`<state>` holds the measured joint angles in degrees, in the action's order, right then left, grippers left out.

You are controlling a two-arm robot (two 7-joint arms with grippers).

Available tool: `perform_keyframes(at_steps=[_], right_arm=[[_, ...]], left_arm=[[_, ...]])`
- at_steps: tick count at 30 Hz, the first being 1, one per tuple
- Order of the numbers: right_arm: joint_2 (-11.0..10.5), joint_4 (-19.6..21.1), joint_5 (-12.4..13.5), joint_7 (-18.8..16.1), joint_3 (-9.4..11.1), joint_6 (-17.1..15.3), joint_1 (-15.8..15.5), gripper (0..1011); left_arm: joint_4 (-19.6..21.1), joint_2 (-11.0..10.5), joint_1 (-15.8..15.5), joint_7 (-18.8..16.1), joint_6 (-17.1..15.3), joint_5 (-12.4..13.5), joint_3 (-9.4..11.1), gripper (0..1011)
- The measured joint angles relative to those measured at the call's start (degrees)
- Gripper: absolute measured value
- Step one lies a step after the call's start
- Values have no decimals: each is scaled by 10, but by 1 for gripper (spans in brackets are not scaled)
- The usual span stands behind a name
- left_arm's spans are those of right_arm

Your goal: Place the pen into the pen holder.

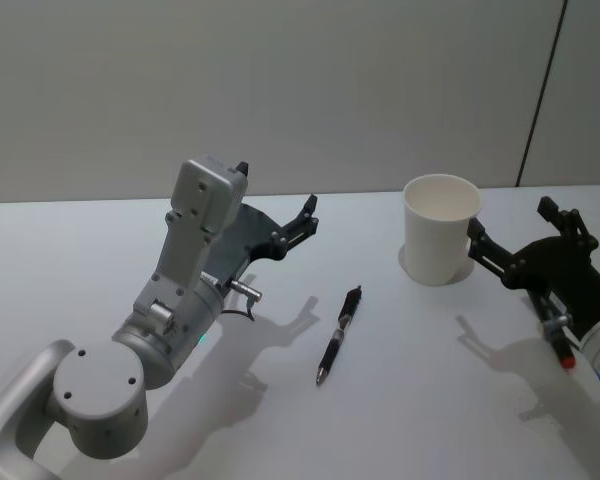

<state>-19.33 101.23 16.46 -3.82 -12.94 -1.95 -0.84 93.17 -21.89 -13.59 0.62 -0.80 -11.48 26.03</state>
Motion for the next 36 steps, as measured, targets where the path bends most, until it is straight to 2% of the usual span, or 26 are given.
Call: perform_keyframes(at_steps=[36], right_arm=[[0,0,0,0,0,0,0,1001]], left_arm=[[0,0,0,0,0,0,0,1001]])
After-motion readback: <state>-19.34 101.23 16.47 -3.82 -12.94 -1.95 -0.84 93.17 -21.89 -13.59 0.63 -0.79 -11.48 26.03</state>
